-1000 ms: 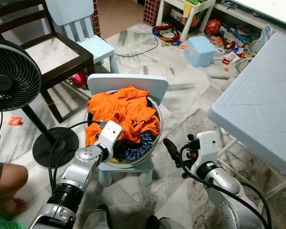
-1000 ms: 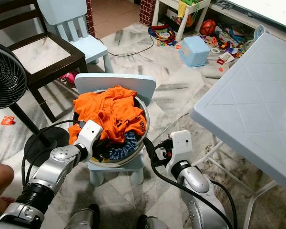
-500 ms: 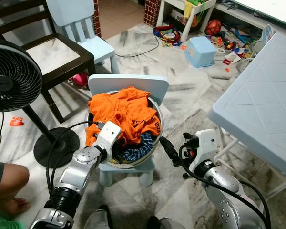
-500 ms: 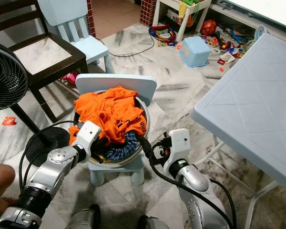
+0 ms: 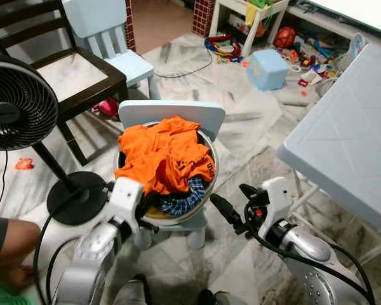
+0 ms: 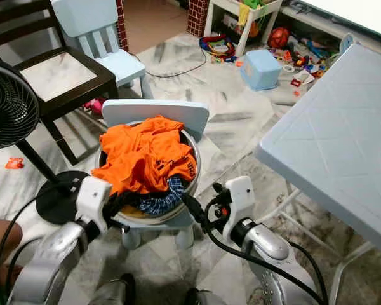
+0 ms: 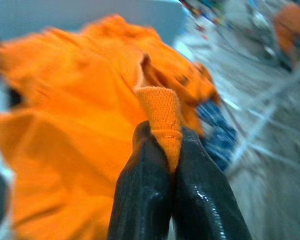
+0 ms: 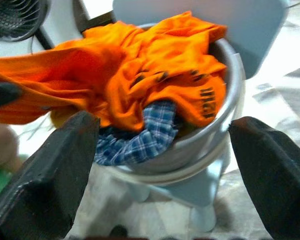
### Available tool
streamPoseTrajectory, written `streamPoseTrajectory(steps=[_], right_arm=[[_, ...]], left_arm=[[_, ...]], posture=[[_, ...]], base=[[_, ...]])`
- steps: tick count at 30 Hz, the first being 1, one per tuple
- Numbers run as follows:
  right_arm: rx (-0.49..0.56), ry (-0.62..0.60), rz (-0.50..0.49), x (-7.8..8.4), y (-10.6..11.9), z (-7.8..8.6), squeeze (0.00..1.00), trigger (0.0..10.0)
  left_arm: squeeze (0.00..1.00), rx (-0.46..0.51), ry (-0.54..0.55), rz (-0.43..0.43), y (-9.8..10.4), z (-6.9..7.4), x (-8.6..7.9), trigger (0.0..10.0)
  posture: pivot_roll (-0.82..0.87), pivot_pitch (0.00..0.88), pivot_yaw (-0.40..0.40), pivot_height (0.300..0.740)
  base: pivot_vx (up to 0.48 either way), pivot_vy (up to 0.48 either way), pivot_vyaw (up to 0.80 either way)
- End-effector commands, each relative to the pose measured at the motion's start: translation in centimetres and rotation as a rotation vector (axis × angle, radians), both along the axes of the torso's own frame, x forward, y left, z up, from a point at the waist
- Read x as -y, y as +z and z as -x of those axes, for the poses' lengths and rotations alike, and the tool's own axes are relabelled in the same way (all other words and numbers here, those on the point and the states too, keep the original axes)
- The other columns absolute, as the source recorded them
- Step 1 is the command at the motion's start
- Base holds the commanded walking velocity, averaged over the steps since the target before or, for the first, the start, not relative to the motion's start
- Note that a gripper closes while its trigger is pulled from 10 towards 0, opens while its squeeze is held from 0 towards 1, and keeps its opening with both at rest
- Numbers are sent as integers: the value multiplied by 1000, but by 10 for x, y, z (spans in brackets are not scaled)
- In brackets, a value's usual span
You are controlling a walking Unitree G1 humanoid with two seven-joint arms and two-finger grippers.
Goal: Hang hanger
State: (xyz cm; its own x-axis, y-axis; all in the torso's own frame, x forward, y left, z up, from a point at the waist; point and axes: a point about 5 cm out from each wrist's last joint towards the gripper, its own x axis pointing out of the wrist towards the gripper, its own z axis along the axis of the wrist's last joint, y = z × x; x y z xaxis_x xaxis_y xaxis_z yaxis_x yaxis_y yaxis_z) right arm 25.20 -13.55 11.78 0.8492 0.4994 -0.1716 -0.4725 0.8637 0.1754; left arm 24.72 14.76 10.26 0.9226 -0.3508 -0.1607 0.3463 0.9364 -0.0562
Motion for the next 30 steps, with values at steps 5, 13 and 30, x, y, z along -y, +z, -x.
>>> streamPoseTrajectory(steps=[5,13,30], right_arm=[[99,-165,-143,7,16,-18,0,10000],[151,-340,-47,26,16,-31,0,10000],[152,-541,-241,32,7,-40,0,10000]], left_arm=[[0,42,86,81,14,9,9,0],[0,30,202,44,14,-6,22,10000],[0,102,251,3,11,-15,17,10000]], posture=[[92,115,-87,740],[105,49,-84,740],[122,0,-50,740]], base=[[0,0,0],[0,0,0],[0,0,0]])
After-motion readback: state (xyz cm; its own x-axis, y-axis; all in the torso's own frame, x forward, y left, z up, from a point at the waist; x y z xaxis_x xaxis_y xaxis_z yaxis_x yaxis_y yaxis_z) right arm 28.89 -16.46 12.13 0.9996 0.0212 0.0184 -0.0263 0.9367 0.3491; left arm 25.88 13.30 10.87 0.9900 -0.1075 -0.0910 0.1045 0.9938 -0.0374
